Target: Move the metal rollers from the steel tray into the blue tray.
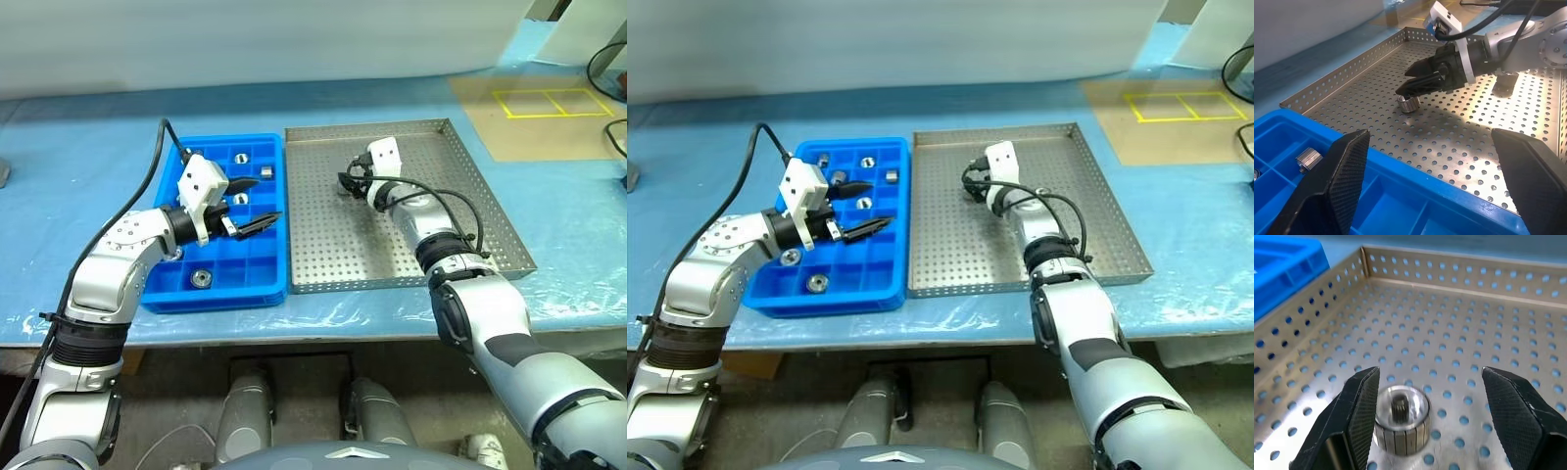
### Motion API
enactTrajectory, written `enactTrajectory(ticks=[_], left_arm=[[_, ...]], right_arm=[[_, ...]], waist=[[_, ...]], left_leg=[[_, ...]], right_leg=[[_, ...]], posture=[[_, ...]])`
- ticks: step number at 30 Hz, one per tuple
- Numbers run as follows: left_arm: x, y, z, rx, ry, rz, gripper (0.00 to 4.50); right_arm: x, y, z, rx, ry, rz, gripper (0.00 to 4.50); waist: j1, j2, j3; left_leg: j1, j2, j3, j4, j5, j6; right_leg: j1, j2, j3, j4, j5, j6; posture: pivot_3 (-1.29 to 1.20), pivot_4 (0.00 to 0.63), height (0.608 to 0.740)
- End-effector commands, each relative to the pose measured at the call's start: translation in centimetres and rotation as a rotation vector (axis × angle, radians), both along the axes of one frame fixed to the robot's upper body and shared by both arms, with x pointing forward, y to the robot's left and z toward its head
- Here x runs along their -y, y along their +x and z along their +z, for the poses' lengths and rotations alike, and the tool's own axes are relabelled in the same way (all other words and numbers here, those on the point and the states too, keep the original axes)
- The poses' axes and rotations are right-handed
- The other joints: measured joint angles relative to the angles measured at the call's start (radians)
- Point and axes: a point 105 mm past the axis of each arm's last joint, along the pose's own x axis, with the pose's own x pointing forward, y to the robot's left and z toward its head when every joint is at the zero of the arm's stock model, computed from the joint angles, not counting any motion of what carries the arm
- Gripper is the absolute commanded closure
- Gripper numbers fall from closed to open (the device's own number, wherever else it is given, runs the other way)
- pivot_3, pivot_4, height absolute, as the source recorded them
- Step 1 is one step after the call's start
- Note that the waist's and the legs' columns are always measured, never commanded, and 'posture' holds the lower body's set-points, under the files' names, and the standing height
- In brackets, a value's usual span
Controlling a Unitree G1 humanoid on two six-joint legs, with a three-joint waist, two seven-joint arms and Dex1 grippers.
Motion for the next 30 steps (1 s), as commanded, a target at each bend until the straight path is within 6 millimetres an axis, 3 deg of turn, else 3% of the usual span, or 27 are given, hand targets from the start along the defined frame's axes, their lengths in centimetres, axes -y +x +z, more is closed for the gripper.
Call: enactTrajectory(ticks=[1, 6, 13, 17, 20, 26, 30], left_arm=[[0.3, -0.2, 0.4, 0.032, 0.016, 0.0, 0.3], [0.2, -0.1, 0.6, 0.028, 0.01, 0.004, 0.3], [0.2, 0.1, 0.1, 0.019, 0.021, 0.016, 0.3], [0.5, 0.0, -0.2, 0.016, 0.024, 0.012, 0.25], [0.5, 0.0, -0.2, 0.014, 0.022, 0.015, 0.25], [0.4, 0.2, -0.1, 0.016, 0.019, 0.017, 0.25], [-0.3, 0.2, 0.6, 0.02, 0.001, 0.022, 0.25]], right_arm=[[-1.3, 0.3, 1.7, 0.065, 0.027, 0.022, 1.07], [-2.8, 0.1, 1.2, 0.056, 0.029, 0.054, 1.07], [-3.0, -0.1, 0.2, 0.047, -0.022, 0.042, 1.07], [-4.3, -0.5, -0.1, 0.064, -0.061, 0.101, 1.98], [-4.1, -0.4, 0.0, 0.081, -0.086, 0.084, 2.89], [-3.5, -0.2, 1.0, 0.113, -0.072, 0.076, 2.9], [-4.1, -0.4, 2.5, 0.124, -0.014, 0.172, 2.9]], waist=[[0.0, 0.0, 0.0], [0.0, 0.0, 0.0], [0.001, 0.0, 0.0], [0.0, 0.0, 0.0], [0.0, 0.0, 0.0], [0.0, 0.0, 0.0], [0.0, 0.0, 0.0]], left_leg=[[0.0, 0.0, 0.0, 0.0, 0.0, 0.0], [0.0, 0.001, 0.0, 0.0, 0.0, 0.0], [0.0, 0.001, 0.0, 0.001, 0.0, 0.0], [0.0, 0.001, 0.0, 0.001, 0.0, 0.0], [0.0, 0.001, 0.0, 0.0, 0.0, -0.001], [0.0, 0.001, 0.0, 0.0, 0.0, 0.0], [-0.001, 0.001, 0.0, 0.0, 0.0, 0.0]], right_leg=[[0.0, 0.0, 0.0, 0.0, 0.0, 0.0], [0.0, 0.0, 0.0, 0.001, 0.0, 0.0], [0.0, 0.0, 0.0, 0.001, 0.0, 0.0], [0.0, 0.0, 0.0, 0.001, 0.0, 0.0], [-0.001, 0.0, 0.0, 0.001, 0.0, 0.0], [-0.001, 0.0, 0.0, 0.001, 0.0, 0.0], [-0.001, 0.0, 0.0, 0.001, 0.0, 0.0]], posture=[[-0.03, 0.15, 0.74], [-0.02, 0.15, 0.74], [-0.02, 0.15, 0.74], [-0.02, 0.15, 0.74], [-0.02, 0.15, 0.74], [-0.03, 0.15, 0.74], [-0.03, 0.15, 0.74]])
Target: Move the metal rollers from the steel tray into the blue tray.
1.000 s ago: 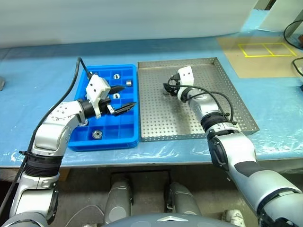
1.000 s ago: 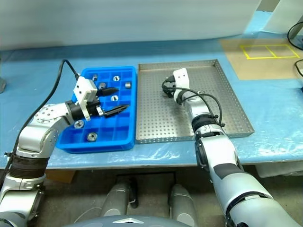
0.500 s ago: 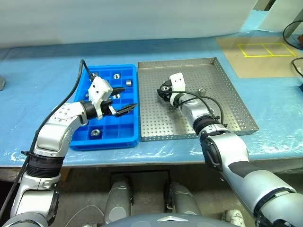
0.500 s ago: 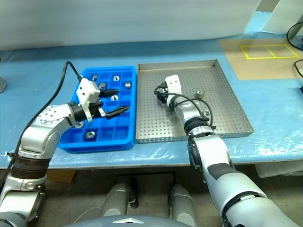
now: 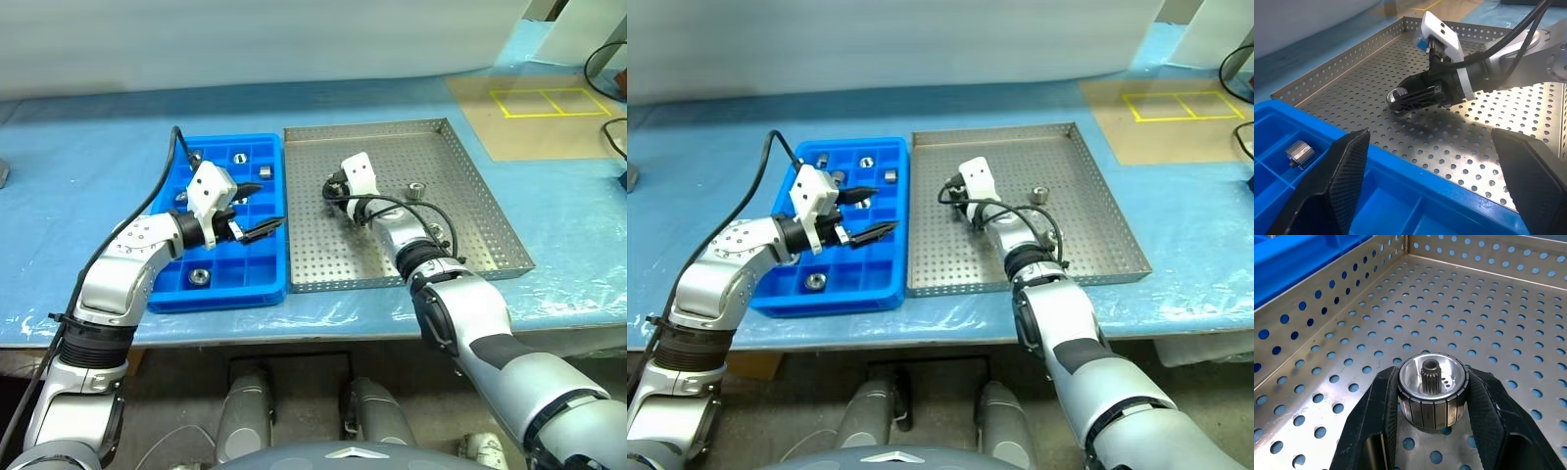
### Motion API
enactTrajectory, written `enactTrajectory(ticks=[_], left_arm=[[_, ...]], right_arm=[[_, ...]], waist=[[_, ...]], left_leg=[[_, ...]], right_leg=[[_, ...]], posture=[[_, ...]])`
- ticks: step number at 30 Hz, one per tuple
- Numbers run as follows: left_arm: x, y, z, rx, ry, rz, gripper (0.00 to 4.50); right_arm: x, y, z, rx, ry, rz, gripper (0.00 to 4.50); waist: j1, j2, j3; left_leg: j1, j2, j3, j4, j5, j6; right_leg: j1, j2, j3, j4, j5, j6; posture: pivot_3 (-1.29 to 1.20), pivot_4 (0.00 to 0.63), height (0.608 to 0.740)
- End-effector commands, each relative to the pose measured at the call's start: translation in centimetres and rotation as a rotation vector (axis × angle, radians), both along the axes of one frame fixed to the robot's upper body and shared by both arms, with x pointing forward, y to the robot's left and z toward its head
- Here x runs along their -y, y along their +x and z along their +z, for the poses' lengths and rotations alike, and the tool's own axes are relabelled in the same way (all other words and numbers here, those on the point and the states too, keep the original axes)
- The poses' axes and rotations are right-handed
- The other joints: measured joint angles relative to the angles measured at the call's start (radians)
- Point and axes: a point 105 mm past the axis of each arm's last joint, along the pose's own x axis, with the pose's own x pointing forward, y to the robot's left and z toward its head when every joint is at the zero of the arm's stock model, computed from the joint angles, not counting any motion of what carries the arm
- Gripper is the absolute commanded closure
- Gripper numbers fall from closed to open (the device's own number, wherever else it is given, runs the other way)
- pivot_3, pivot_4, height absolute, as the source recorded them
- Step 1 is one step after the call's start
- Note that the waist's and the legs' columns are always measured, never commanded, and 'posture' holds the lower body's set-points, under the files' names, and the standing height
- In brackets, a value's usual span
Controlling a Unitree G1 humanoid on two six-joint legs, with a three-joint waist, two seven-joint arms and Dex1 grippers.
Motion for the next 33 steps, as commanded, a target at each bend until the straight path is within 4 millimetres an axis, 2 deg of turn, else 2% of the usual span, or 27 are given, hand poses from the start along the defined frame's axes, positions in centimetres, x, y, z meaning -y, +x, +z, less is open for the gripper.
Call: enactTrajectory(ticks=[1, 4, 6, 7, 10, 13, 20, 27, 30, 33], left_arm=[[-1.3, -0.1, 1.9, 0.055, -0.015, 0.012, 0.25], [-4.5, 0.4, 2.6, 0.069, 0.026, 0.076, 0.25], [-6.3, 0.4, 3.0, 0.069, 0.046, 0.106, 0.25], [-6.8, 0.2, 3.1, 0.069, 0.056, 0.109, 0.25], [-8.5, 0.1, 2.2, 0.059, 0.144, 0.151, 0.25], [-8.7, -0.3, 1.9, 0.046, 0.125, 0.161, 0.25], [-7.7, -1.4, 0.9, 0.025, 0.105, 0.158, 0.25], [-7.2, -1.3, 0.8, 0.021, 0.077, 0.167, 0.25], [-6.8, -1.2, 0.7, 0.017, 0.068, 0.159, 0.25], [-6.4, -1.1, 0.5, 0.009, 0.07, 0.14, 0.25]], right_arm=[[-1.8, -0.3, 4.4, 0.116, 0.065, 0.171, 2.9], [-4.0, -3.0, 8.1, 0.21, 0.089, 0.433, 2.9], [-5.1, -5.4, 9.5, 0.222, 0.086, 0.59, 2.9], [-5.5, -6.5, 9.6, 0.215, 0.078, 0.648, 2.9], [-6.9, -9.4, 8.4, 0.147, 0.033, 0.816, 2.9], [-7.8, -8.9, 6.4, 0.113, -0.023, 0.793, 2.9], [-8.9, -6.8, 5.7, 0.091, -0.022, 0.715, 2.9], [-9.9, -7.8, 3.9, 0.048, -0.026, 0.764, 2.9], [-9.7, -7.7, 3.5, 0.053, -0.038, 0.74, 2.9], [-8.7, -6.4, 3.2, 0.065, -0.073, 0.646, 1.84]], waist=[[-0.001, 0.0, 0.0], [-0.002, 0.0, 0.0], [-0.001, 0.0, 0.0], [0.003, 0.0, 0.0], [0.01, -0.001, 0.0], [0.014, 0.0, 0.0], [0.033, 0.0, 0.0], [0.035, 0.0, 0.0], [0.035, 0.0, 0.0], [0.035, 0.0, 0.0]], left_leg=[[0.0, 0.0, 0.0, 0.0, 0.0, 0.0], [-0.002, 0.002, 0.0, 0.0, -0.001, 0.002], [-0.004, 0.004, -0.001, 0.0, 0.001, 0.005], [-0.004, 0.005, -0.002, -0.001, 0.001, 0.005], [-0.003, 0.005, -0.003, -0.002, 0.001, 0.004], [-0.002, 0.005, -0.003, -0.002, -0.001, 0.001], [0.0, 0.005, -0.003, -0.003, 0.002, -0.004], [-0.001, 0.005, -0.003, -0.004, 0.002, -0.004], [-0.001, 0.005, -0.003, -0.004, 0.002, -0.003], [-0.001, 0.005, -0.003, -0.004, 0.002, -0.004]], right_leg=[[0.0, 0.0, 0.0, 0.0, 0.0, 0.0], [-0.003, 0.002, 0.0, 0.0, 0.0, 0.0], [-0.004, 0.005, -0.001, 0.0, 0.001, -0.001], [-0.004, 0.006, -0.001, 0.0, 0.001, -0.001], [-0.002, 0.007, -0.002, -0.002, 0.001, -0.001], [-0.002, 0.006, -0.002, -0.002, 0.0, -0.002], [-0.001, 0.006, -0.002, 0.0, 0.002, -0.005], [-0.002, 0.007, -0.002, -0.001, 0.002, -0.005], [-0.002, 0.007, -0.002, -0.001, 0.002, -0.005], [-0.002, 0.007, -0.001, -0.001, 0.002, -0.005]], posture=[[-0.03, 0.15, 0.74], [-0.01, 0.15, 0.74], [0.01, 0.15, 0.74], [0.01, 0.15, 0.74], [0.04, 0.15, 0.74], [0.07, 0.15, 0.74], [0.1, 0.15, 0.74], [0.1, 0.15, 0.74], [0.08, 0.15, 0.74], [0.07, 0.15, 0.74]])
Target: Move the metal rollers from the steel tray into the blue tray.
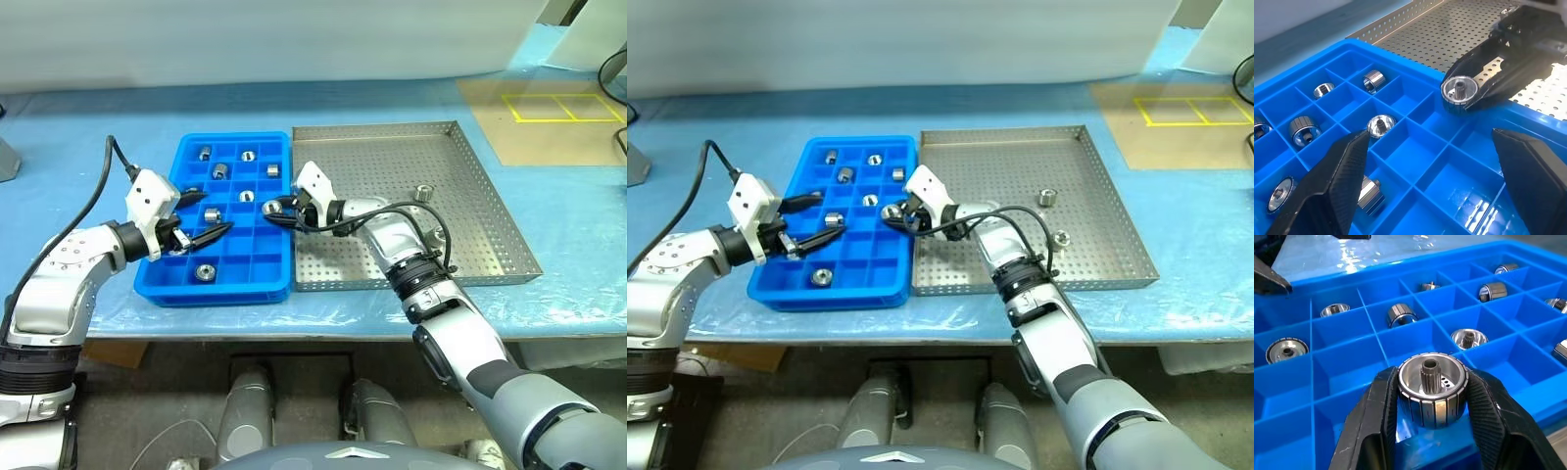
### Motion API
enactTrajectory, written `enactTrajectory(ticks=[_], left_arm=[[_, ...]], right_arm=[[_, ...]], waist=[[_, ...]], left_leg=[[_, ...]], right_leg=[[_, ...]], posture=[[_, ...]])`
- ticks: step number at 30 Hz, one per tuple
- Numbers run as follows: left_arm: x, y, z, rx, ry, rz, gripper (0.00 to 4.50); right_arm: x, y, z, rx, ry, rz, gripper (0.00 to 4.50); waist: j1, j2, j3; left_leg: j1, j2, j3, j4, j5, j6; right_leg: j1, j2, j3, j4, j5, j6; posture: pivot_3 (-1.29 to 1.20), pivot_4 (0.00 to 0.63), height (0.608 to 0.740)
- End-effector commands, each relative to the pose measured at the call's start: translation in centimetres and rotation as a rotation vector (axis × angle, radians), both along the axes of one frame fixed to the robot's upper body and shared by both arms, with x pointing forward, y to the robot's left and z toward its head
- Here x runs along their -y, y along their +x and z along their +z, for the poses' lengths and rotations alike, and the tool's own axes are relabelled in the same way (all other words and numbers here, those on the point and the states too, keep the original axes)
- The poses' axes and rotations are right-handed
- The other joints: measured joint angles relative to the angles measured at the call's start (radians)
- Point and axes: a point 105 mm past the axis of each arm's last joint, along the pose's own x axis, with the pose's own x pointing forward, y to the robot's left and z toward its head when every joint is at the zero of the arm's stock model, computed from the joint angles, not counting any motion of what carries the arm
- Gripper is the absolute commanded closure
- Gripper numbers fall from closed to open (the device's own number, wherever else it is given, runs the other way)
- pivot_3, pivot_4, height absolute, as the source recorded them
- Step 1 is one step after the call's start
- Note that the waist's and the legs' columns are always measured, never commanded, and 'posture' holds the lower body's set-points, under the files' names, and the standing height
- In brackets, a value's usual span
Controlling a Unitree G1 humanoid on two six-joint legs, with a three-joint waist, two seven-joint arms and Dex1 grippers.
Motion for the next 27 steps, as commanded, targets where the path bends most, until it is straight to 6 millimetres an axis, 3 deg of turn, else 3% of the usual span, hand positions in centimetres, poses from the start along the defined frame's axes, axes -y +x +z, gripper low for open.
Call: enactTrajectory(ticks=[1, 4, 10, 12, 15, 18, 22, 27], left_arm=[[0.8, 0.0, 0.9, 0.034, -0.003, -0.04, 0.25], [1.3, 0.2, 1.0, 0.036, -0.01, -0.062, 0.25], [2.5, 0.8, 0.8, 0.03, -0.024, -0.108, 0.25], [2.9, 0.9, 0.7, 0.029, -0.034, -0.13, 0.25], [3.5, 1.3, 0.4, 0.027, -0.039, -0.145, 0.25], [4.4, 1.7, 0.2, 0.026, -0.048, -0.177, 0.25], [4.8, 2.1, 0.2, 0.025, -0.047, -0.198, 0.25], [5.7, 2.5, -0.2, 0.015, -0.043, -0.228, 0.25]], right_arm=[[1.0, 1.5, 1.2, 0.051, 0.008, -0.096, 1.51], [2.2, 1.9, 2.6, 0.034, 0.065, -0.114, 0.54], [6.7, 1.2, 5.1, 0.107, 0.06, -0.142, 0.54], [9.1, 0.4, 6.2, 0.116, 0.063, -0.152, 0.54], [13.6, 0.9, 6.8, 0.155, 0.03, -0.308, 0.54], [18.2, 0.7, 5.8, 0.123, -0.023, -0.445, 0.54], [20.2, -2.1, 3.8, 0.053, -0.084, -0.436, 0.54], [23.3, -3.1, 0.9, -0.008, -0.129, -0.562, 0.54]], waist=[[0.0, 0.0, 0.0], [0.001, 0.0, 0.0], [-0.001, 0.0, 0.0], [-0.001, 0.0, 0.0], [-0.006, 0.0, 0.0], [-0.008, 0.0, 0.0], [-0.011, -0.001, 0.0], [-0.036, 0.0, 0.0]], left_leg=[[0.0, 0.0, 0.0, 0.0, 0.0, 0.0], [0.002, 0.0, 0.0, 0.0, 0.0, -0.001], [0.002, 0.0, 0.0, 0.0, 0.002, -0.004], [0.002, 0.0, 0.0, 0.0, 0.002, -0.004], [0.002, -0.001, 0.0, 0.0, 0.002, -0.003], [0.004, -0.001, 0.0, 0.0, 0.002, -0.004], [0.009, 0.0, 0.001, -0.001, 0.002, -0.003], [0.012, 0.001, 0.002, -0.003, 0.001, -0.002]], right_leg=[[0.0, 0.0, 0.0, 0.0, 0.0, 0.0], [0.002, 0.0, 0.0, 0.0, 0.0, 0.0], [0.002, 0.0, 0.001, 0.0, 0.0, 0.0], [0.002, 0.0, 0.001, -0.001, 0.0, 0.0], [0.002, 0.001, 0.001, -0.001, 0.0, 0.001], [0.004, 0.001, 0.002, -0.001, 0.0, 0.001], [0.008, 0.001, 0.003, -0.002, 0.0, 0.0], [0.008, 0.004, 0.005, -0.002, 0.0, 0.0]], posture=[[0.06, 0.15, 0.74], [0.03, 0.15, 0.74], [-0.02, 0.15, 0.74], [-0.04, 0.15, 0.74], [-0.08, 0.15, 0.74], [-0.1, 0.15, 0.74], [-0.13, 0.15, 0.74], [-0.17, 0.15, 0.74]])
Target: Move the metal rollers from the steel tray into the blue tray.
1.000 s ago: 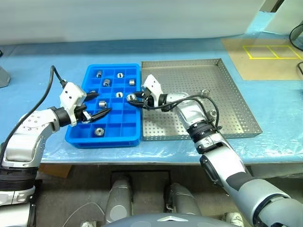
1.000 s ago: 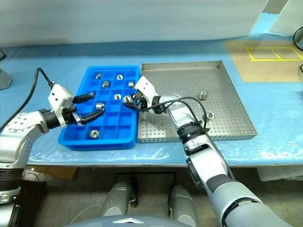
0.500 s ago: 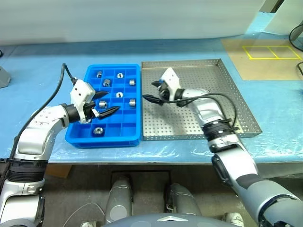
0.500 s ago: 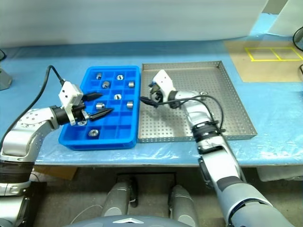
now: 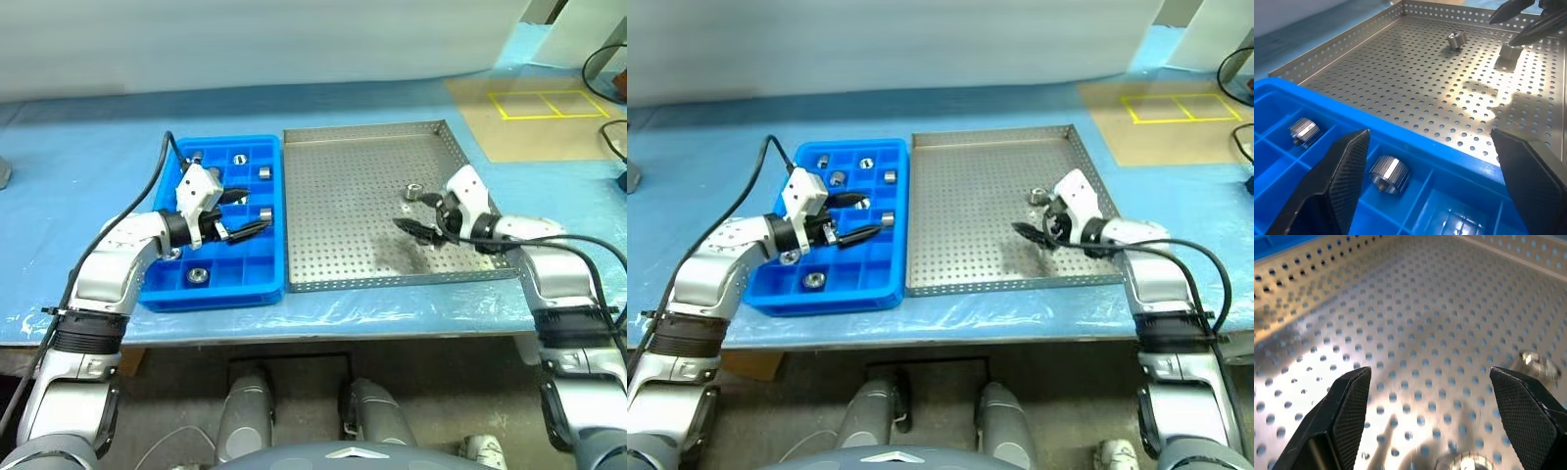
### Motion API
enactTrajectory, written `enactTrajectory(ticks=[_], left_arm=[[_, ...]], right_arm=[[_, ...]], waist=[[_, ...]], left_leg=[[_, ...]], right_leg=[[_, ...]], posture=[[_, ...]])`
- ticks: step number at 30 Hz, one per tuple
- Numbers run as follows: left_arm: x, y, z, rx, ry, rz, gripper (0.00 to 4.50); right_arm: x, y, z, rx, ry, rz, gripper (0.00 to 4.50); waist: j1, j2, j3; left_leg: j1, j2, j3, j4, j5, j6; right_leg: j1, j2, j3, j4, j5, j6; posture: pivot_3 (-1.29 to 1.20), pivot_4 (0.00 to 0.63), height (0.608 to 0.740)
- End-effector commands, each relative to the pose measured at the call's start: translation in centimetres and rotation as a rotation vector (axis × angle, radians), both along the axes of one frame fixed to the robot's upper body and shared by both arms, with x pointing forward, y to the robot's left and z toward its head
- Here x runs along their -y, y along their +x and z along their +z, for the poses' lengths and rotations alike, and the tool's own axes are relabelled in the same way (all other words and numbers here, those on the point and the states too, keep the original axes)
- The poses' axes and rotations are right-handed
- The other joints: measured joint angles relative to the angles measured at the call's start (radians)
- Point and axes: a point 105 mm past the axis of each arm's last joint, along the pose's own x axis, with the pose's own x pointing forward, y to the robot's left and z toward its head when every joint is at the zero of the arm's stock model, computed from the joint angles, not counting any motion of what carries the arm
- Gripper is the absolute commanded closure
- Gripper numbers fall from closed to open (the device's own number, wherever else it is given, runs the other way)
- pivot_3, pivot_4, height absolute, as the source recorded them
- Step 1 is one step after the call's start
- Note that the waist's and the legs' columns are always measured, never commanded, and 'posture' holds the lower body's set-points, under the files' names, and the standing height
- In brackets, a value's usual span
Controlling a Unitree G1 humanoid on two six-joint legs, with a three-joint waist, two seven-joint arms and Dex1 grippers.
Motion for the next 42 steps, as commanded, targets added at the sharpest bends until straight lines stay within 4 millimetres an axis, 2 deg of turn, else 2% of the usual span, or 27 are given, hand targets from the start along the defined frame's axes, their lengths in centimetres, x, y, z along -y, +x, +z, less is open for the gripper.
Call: enactTrajectory(ticks=[1, 15, 18, 22, 23, 28, 32, 35, 39, 42], left_arm=[[0.7, 0.4, 0.9, 0.043, -0.004, -0.026, 0.25], [0.8, 1.5, 1.2, 0.062, 0.02, -0.04, 0.25], [0.7, 1.4, 1.1, 0.063, 0.021, -0.041, 0.25], [0.7, 1.4, 1.0, 0.062, 0.022, -0.038, 0.25], [0.7, 1.3, 1.0, 0.063, 0.022, -0.037, 0.25], [0.6, 1.2, 1.1, 0.067, 0.02, -0.027, 0.25], [-0.2, 1.3, 1.8, 0.074, 0.001, -0.002, 0.25], [-0.7, 0.9, 2.0, 0.058, -0.01, -0.003, 0.25], [-1.6, 0.4, 1.8, 0.052, 0.014, 0.017, 0.25], [-2.5, -0.6, 2.0, 0.043, 0.035, 0.015, 0.25]], right_arm=[[1.3, -0.2, 0.7, 0.037, 0.008, -0.061, 0.54], [4.0, 1.2, -3.6, -0.045, 0.036, -0.217, 0.54], [4.0, 1.1, -3.8, -0.05, 0.046, -0.2, 1.13], [4.0, 1.2, -4.3, -0.048, -0.006, -0.205, 2.52], [3.9, 1.1, -4.2, -0.046, 0.005, -0.192, 2.7], [3.4, 1.8, -3.2, -0.016, 0.008, -0.195, 2.81], [0.2, 2.0, -0.6, 0.021, 0.087, -0.084, 2.81], [-4.9, 1.5, 2.1, 0.03, 0.203, 0.093, 2.81], [-11.3, -0.1, 3.9, 0.03, 0.229, 0.334, 2.81], [-15.2, -1.4, 5.6, 0.056, 0.24, 0.493, 2.81]], waist=[[-0.008, 0.0, 0.0], [-0.01, 0.0, 0.0], [-0.01, 0.0, 0.0], [-0.008, 0.0, 0.0], [-0.008, 0.0, 0.0], [-0.009, 0.0, 0.0], [-0.008, 0.0, 0.0], [-0.019, 0.001, 0.0], [-0.018, 0.001, 0.0], [-0.006, 0.001, 0.0]], left_leg=[[0.0, 0.0, 0.0, 0.0, 0.0, 0.0], [0.001, 0.0, 0.0, 0.002, -0.001, 0.002], [0.001, 0.0, 0.0, 0.002, -0.001, 0.002], [0.001, 0.0, 0.0, 0.003, -0.001, 0.002], [0.001, 0.0, 0.0, 0.003, -0.002, 0.003], [0.001, 0.0, 0.0, 0.003, -0.002, 0.003], [0.001, 0.001, 0.0, 0.003, -0.002, 0.003], [0.001, 0.001, 0.001, 0.002, -0.002, 0.002], [0.001, 0.003, 0.001, 0.0, -0.001, 0.001], [0.0, 0.003, 0.001, -0.002, -0.001, 0.001]], right_leg=[[0.0, 0.0, 0.0, 0.0, 0.0, 0.0], [0.002, 0.0, 0.0, 0.0, 0.0, -0.001], [0.002, 0.0, 0.0, 0.0, 0.0, -0.001], [0.003, 0.0, 0.0, 0.0, 0.0, -0.001], [0.003, 0.0, 0.0, 0.0, 0.0, -0.001], [0.003, 0.0, 0.0, 0.0, 0.0, -0.001], [0.003, 0.0, 0.0, 0.0, 0.0, -0.001], [0.001, 0.001, 0.0, 0.0, 0.001, -0.001], [-0.001, 0.002, 0.0, 0.001, 0.0, -0.003], [-0.001, 0.002, -0.001, 0.0, -0.001, -0.004]], posture=[[-0.17, 0.15, 0.74], [-0.19, 0.15, 0.74], [-0.18, 0.15, 0.74], [-0.18, 0.15, 0.74], [-0.18, 0.15, 0.74], [-0.17, 0.15, 0.74], [-0.15, 0.15, 0.74], [-0.12, 0.15, 0.74], [-0.07, 0.15, 0.74], [-0.02, 0.15, 0.74]])
